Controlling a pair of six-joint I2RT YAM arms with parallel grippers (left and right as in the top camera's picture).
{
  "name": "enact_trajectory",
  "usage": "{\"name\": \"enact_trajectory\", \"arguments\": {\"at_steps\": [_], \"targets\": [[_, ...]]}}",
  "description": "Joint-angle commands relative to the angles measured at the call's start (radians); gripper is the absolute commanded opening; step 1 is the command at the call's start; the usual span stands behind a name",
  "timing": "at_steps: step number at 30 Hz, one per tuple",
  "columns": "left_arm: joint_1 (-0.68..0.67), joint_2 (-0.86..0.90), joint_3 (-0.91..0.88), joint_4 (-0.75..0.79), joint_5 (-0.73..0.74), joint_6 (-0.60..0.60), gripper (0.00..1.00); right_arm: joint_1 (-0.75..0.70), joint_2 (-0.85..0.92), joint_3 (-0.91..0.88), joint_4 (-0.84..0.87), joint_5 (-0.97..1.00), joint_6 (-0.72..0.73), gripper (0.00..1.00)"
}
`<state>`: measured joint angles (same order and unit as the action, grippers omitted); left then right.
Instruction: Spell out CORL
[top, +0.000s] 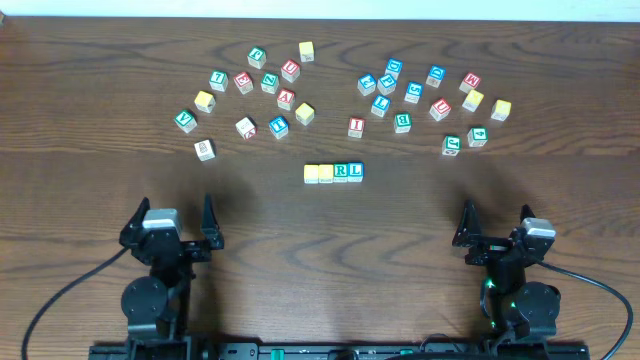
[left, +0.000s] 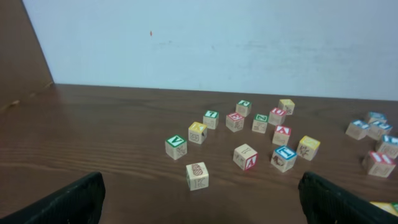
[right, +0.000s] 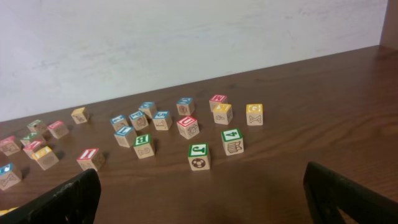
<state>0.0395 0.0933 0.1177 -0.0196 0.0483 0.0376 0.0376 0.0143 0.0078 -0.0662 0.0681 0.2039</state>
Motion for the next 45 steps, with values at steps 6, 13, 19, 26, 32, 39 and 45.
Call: {"name": "enact_trajectory", "arguments": {"at_steps": [6,13,19,26,32,39,45], "targets": [[0.007,-0.092,-0.085,0.008,-0.009,0.06,0.98,-0.006,-0.009,-0.002,-0.002,0.008,-0.011,0.99],[0.007,-0.092,-0.114,0.021,-0.009,0.076,0.98,-0.006,-0.009,-0.002,-0.002,0.008,-0.011,0.99],[0.007,-0.092,-0.114,-0.051,-0.011,0.077,0.98,-0.006,-0.009,-0.002,-0.002,0.008,-0.011,0.99],[0.007,-0.092,-0.114,-0.05,-0.007,0.077,0.98,-0.006,-0.009,-0.002,-0.002,0.008,-0.011,0.99],[0.007,-0.089,-0.114,-0.05,-0.008,0.078,0.98,-0.006,-0.009,-0.002,-0.002,0.008,-0.011,0.99],[0.007,-0.089,-0.114,-0.05,-0.008,0.078,0.98,-0.006,-0.009,-0.002,-0.002,0.008,-0.011,0.99],[0.007,-0.089,-0.114,-0.05,-0.008,0.078,0.98,-0.006,-0.009,-0.002,-0.002,0.008,-0.011,0.99]]}}
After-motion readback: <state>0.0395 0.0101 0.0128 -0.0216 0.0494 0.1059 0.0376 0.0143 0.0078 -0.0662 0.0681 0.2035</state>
